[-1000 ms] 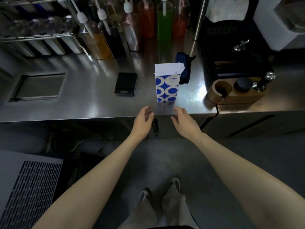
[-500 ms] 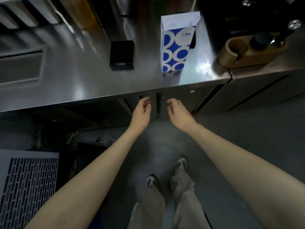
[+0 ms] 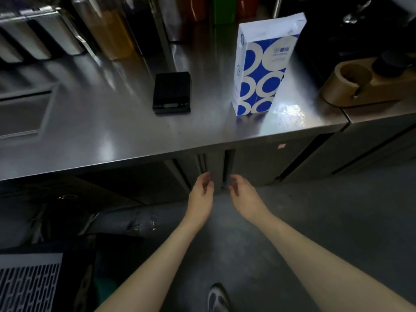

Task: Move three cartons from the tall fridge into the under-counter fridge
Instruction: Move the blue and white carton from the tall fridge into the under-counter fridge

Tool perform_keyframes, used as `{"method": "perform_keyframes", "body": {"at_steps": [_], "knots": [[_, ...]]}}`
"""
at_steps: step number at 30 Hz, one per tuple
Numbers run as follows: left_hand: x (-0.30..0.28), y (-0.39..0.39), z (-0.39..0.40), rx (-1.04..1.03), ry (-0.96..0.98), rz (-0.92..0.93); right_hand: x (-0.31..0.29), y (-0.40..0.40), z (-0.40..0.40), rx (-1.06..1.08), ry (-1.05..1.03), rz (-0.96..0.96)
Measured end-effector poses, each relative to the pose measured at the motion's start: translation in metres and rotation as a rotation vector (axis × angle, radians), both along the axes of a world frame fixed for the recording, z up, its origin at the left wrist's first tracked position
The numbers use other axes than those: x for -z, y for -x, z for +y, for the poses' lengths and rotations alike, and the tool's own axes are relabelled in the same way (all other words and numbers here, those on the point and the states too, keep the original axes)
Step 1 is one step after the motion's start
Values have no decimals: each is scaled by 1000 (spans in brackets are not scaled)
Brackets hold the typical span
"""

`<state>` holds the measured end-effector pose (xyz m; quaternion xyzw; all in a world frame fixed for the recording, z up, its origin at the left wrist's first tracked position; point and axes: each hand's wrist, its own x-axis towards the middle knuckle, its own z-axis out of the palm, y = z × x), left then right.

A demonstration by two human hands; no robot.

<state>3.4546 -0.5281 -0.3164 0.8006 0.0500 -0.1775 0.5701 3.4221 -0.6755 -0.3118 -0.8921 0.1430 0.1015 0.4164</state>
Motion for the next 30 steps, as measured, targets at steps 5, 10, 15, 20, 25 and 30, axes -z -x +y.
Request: {"method": "perform_keyframes", "body": {"at_steps": [5,10,15,20,25,30], "knots": [[26,-24,0,-8,-45,-68,26,-20,2,0,-4,7],[48,-50,-2,14,-9,-110,41,-45,2,1,-19,18],[50,-62,-8,61,19,-101,43,-66,5,39,-51,-43],[53,-74,-15,19,97,-76,45,-77,12,63,-88,-41],[48,-69,-17,-40,163,-35,44,-72,27,140,-174,-31],[36,-55,-16,-19,165,-30,42,-61,33,113,-134,-48]]}}
